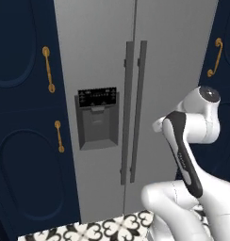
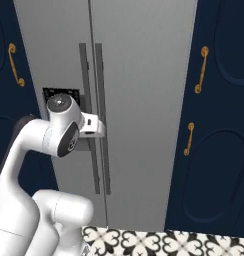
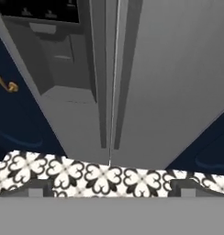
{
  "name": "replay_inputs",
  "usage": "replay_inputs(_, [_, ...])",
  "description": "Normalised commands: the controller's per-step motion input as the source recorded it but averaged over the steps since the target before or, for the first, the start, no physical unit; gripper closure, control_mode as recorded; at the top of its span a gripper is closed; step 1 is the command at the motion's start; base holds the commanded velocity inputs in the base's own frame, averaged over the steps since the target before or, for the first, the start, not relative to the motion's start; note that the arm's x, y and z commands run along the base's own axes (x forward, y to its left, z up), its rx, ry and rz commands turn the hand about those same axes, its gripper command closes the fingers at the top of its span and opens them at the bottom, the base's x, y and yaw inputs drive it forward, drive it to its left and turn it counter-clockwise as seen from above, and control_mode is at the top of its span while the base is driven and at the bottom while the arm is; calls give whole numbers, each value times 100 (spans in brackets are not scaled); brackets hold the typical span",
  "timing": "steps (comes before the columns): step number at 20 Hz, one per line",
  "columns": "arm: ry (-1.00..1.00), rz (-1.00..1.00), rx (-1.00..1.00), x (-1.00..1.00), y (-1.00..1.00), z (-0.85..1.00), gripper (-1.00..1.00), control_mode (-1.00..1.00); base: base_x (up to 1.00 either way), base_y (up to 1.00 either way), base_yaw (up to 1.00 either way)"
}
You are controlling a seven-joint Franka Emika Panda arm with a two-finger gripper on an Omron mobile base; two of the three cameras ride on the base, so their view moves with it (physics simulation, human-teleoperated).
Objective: Grab a lemon wedge from the fridge and one ice cube from the ice bowl, and put them in the glass of lemonade.
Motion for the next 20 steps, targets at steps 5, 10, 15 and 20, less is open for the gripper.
replay_inputs(5, [-3,-32,0,79,13,-10,-100,-100,0,0,0])
replay_inputs(10, [-5,-42,10,100,37,-1,-100,-100,0,0,0])
replay_inputs(15, [-3,-5,15,7,-2,70,-100,-100,0,0,0])
replay_inputs(20, [0,7,4,23,-21,9,-100,-100,0,0,0])
